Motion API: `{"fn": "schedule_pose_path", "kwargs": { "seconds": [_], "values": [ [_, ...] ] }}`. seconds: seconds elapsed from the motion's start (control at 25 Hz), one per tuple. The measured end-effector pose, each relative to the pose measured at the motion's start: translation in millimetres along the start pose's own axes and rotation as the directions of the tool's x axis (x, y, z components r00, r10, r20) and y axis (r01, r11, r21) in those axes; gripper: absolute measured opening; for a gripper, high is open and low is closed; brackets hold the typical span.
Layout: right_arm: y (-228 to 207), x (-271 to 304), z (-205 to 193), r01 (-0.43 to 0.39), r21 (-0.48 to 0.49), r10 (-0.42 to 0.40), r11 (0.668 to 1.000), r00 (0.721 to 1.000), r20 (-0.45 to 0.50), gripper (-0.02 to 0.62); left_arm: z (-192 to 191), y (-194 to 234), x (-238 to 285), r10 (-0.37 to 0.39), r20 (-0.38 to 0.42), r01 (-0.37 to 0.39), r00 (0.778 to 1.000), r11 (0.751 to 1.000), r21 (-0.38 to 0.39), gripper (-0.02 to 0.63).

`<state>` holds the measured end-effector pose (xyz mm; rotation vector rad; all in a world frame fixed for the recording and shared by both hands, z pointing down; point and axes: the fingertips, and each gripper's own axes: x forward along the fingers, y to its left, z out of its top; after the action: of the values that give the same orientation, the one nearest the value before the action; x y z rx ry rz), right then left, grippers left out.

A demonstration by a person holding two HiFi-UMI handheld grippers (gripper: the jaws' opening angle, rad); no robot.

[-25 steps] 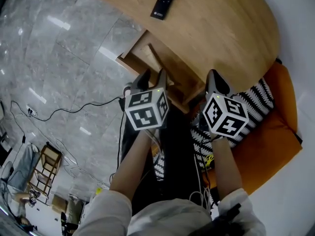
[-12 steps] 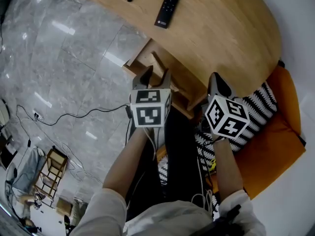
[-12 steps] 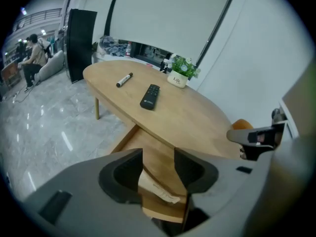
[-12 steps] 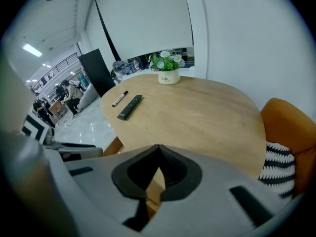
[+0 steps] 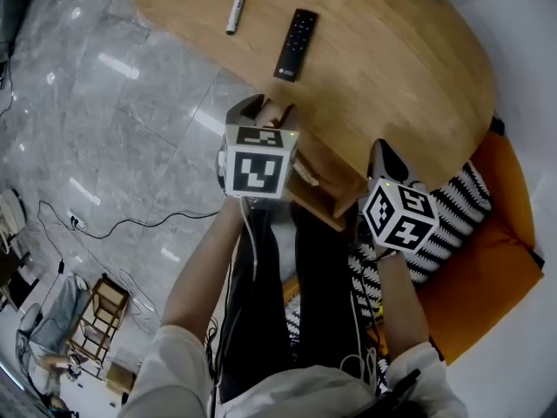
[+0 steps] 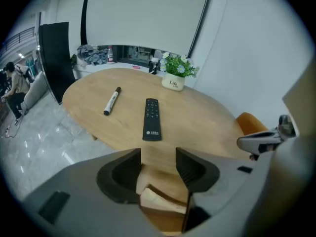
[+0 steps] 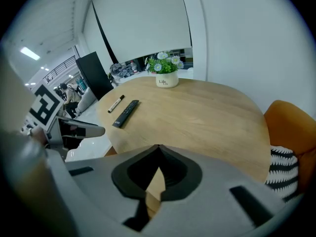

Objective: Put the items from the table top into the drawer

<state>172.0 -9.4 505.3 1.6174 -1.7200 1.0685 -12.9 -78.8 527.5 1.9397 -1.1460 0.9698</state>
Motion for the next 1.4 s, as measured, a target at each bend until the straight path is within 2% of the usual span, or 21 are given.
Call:
{"fn": "schedule_pose_path", "kwargs": {
  "seconds": [0.28, 0.6, 1.04, 1.4],
  "values": [
    [-3, 14, 3, -0.004, 0.009, 0.004, 1.0, 1.0, -0.026, -0.008, 36, 8, 30, -0.012, -0.007, 0.012, 1.0, 1.0, 0.0, 0.195],
    [-12, 37, 9, -0.011, 0.019, 0.012, 1.0, 0.999, -0.053, -0.008, 59, 12, 63, 0.01, -0.035, -0.009, 0.999, 0.999, 0.044, 0.195],
    [-21, 54, 15, -0.023, 0.033, 0.025, 0.999, 0.996, -0.081, -0.008, 79, 15, 102, 0.027, -0.084, -0.022, 0.996, 0.997, 0.067, 0.196],
    [-29, 57, 11, -0.029, 0.048, 0.034, 0.998, 0.995, -0.096, -0.008, 83, 18, 110, 0.064, -0.108, -0.055, 0.992, 0.995, 0.082, 0.196]
  ]
}}
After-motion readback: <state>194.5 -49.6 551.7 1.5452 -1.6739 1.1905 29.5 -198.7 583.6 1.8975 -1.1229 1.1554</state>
